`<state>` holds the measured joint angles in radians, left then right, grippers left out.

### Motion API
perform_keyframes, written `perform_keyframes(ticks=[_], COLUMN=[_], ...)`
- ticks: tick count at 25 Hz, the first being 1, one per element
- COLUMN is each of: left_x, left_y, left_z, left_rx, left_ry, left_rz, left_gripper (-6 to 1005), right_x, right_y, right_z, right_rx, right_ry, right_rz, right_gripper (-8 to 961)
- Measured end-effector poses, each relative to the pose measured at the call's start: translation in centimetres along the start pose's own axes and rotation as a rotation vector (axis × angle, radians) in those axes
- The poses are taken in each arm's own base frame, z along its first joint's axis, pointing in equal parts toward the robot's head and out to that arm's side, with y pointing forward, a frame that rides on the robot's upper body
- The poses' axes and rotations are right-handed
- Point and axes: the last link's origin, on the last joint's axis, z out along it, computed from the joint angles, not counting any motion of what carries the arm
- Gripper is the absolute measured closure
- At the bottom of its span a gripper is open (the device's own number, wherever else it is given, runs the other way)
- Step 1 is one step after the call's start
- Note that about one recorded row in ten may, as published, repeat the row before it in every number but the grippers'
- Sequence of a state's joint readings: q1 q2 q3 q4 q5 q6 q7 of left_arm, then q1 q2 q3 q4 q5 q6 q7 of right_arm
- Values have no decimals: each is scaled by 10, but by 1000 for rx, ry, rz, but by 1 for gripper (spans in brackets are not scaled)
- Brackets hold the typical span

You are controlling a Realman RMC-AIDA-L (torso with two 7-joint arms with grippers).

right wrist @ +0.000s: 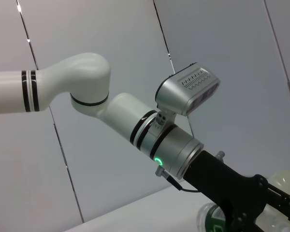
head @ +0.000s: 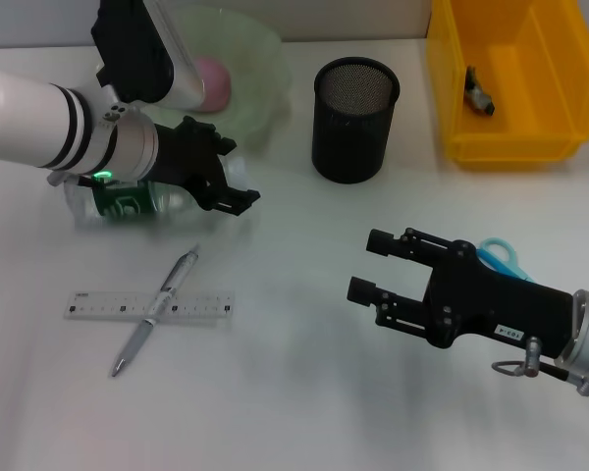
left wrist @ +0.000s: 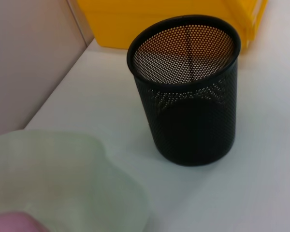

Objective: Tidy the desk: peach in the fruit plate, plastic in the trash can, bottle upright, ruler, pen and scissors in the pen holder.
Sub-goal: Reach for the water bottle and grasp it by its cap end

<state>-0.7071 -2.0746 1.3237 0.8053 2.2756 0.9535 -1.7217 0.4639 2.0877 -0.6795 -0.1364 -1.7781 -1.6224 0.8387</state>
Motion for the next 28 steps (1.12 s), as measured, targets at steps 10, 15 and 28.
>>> perform_keyframes(ticks=[10,15,28], left_x=[1,-2,-7], left_y=[0,3,5], left_z=[2,5,5], left_rx=[9,-5,-8], left_ry=[-3,-14,-43], left_rz=[5,1,9], left_gripper=[261,280,330], right_x=[0,0,-1], right_y=[0,0,0], right_z=[0,0,2], right_rx=[-1,0,-6], right_ry=[0,0,-2], right_rz=[-2,-2,2], right_gripper=[272,273,272])
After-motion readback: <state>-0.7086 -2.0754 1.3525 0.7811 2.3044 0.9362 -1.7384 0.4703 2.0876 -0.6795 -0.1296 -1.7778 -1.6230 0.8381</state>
